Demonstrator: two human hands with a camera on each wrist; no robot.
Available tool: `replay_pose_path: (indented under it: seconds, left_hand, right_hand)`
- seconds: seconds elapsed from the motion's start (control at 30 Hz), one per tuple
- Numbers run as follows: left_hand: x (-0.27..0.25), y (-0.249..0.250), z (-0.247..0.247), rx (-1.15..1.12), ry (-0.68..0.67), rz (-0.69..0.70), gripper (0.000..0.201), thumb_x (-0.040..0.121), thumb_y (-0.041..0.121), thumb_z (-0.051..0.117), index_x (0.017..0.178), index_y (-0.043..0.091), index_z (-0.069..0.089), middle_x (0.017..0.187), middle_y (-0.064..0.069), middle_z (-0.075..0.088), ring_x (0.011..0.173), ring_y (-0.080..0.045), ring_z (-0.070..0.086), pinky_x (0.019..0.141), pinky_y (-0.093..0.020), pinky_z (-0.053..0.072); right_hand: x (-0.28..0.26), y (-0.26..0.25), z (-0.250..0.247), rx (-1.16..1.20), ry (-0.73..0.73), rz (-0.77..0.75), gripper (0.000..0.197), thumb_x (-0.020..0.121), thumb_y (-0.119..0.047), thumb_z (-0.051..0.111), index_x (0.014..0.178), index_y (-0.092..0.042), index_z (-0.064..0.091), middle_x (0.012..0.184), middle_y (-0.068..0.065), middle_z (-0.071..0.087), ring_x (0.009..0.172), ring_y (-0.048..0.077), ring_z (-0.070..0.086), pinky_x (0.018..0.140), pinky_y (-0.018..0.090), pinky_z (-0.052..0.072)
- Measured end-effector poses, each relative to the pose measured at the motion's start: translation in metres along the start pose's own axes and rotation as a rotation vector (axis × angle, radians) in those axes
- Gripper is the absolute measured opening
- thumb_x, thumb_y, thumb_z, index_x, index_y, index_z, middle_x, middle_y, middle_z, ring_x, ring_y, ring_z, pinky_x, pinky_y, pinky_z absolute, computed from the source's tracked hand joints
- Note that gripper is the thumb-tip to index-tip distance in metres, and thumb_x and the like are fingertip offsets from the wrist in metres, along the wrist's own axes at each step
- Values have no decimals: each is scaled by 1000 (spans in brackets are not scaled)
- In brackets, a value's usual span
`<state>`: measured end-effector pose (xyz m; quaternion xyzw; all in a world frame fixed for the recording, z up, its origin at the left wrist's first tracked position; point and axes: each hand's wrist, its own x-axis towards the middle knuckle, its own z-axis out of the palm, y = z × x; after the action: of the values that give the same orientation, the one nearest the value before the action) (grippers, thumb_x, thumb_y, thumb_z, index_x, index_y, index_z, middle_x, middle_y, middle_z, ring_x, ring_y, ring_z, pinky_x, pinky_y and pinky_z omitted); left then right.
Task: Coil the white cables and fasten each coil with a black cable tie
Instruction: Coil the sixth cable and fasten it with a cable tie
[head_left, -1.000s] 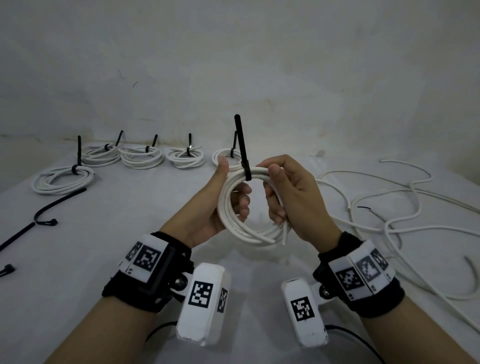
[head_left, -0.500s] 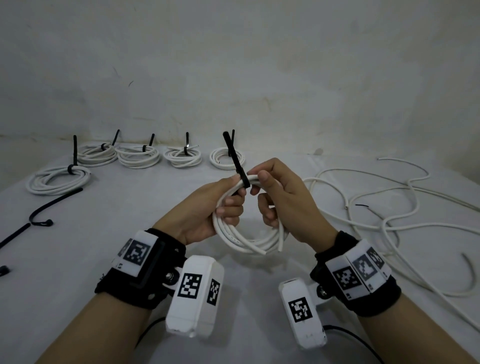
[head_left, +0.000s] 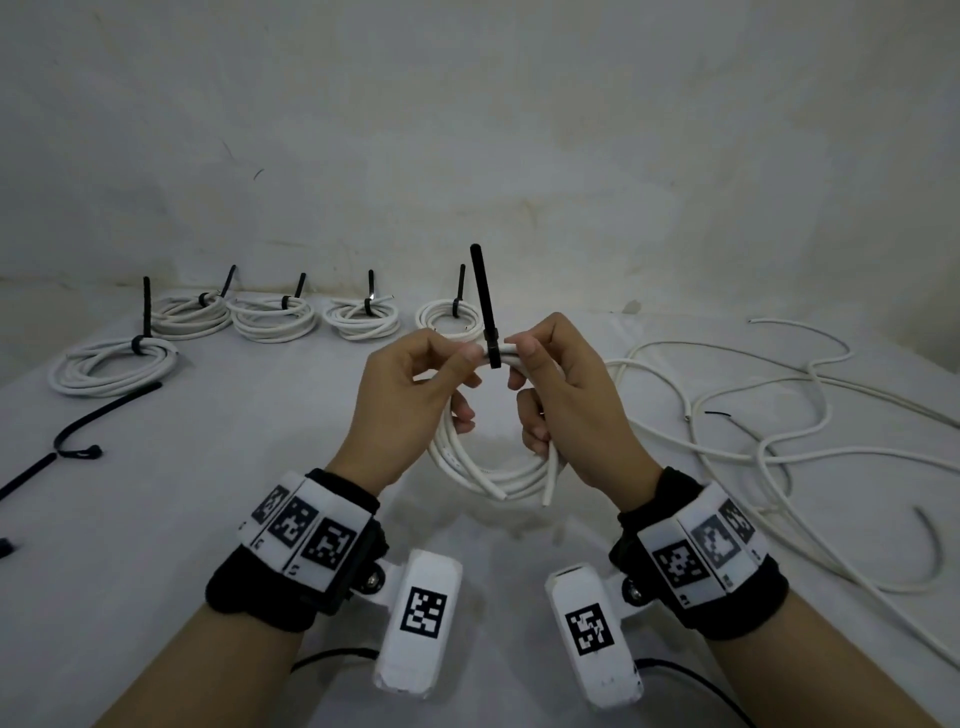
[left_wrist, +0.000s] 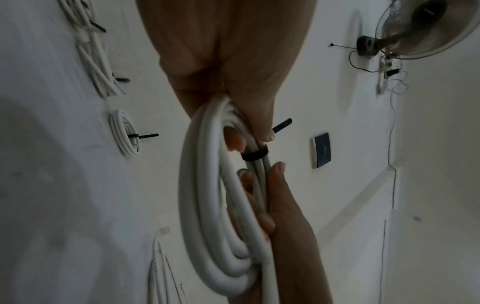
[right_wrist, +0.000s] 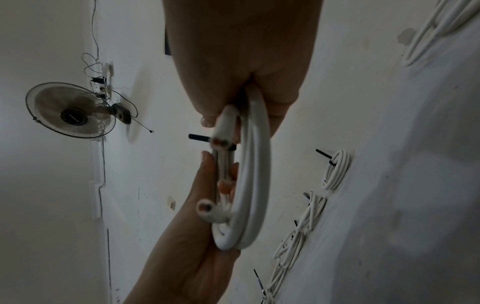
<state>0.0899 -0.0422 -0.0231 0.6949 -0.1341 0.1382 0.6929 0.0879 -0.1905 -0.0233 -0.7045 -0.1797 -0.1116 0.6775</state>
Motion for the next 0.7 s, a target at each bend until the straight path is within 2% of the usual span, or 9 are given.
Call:
replay_pose_path:
  seconds: [0.1,0.2,0.3,0.37,0.43,0.53,0.63,0.7]
  left_hand:
    - [0,-2,1,19,7,31,19,89,20,62,78,4,63,73,-11,66,42,-13,54,46,-27,52]
    - [0,-3,2,-14,-48,11,23,92,25,55,96,5,64,72,-7,64,44,-15,54,49,-29,53]
    - [-2,-4,8,-130,-140,-84,26,99,28,41,110,12,59,60,2,48,41,-11,43,46,-26,49]
    - [-1,-2,10,-188,-123,-113,27,101,25,38,112,11,58,56,4,36,39,-8,35,43,-22,42]
    - [0,0,8,-197,-87,-114,26,101,22,39,110,10,61,55,3,31,39,-8,30,40,-19,37]
    - [1,1,6,-189,-97,-131,24,101,20,41,107,9,62,52,4,30,39,-8,28,38,-18,32]
    - [-1,1,9,-189,-167,-171,26,101,19,40,110,6,61,50,7,29,37,-6,26,37,-16,30]
    - [-3,1,10,-167,-216,-194,27,100,19,40,109,5,61,50,7,29,37,-6,25,37,-16,28]
  right_hand:
    - [1,1,0,-31,2,-1,20,100,-25,46,94,-5,46,68,6,47,33,11,34,34,21,33]
    - [1,0,-1,-45,49,-49,18,100,-24,45,95,-6,46,64,7,44,33,11,34,34,20,33]
    - [1,0,-1,-27,99,-62,16,101,-23,42,101,-8,48,65,7,43,35,11,35,35,21,35]
    - [2,1,-2,-56,71,-71,13,102,-21,41,105,-14,51,70,4,46,38,12,39,37,23,38]
    - [3,1,-4,-153,35,-80,10,101,-20,43,102,-21,53,79,4,53,41,14,48,42,24,44]
    - [4,-1,-5,-156,56,-63,3,97,-15,52,95,-17,52,92,8,60,54,18,62,51,28,54]
    - [8,-2,-12,-189,136,-112,8,92,-13,61,93,-20,58,88,0,62,69,16,66,64,29,57]
    - [12,-3,-21,-290,176,-181,14,87,-10,67,82,-23,62,80,-2,65,71,17,65,67,31,55]
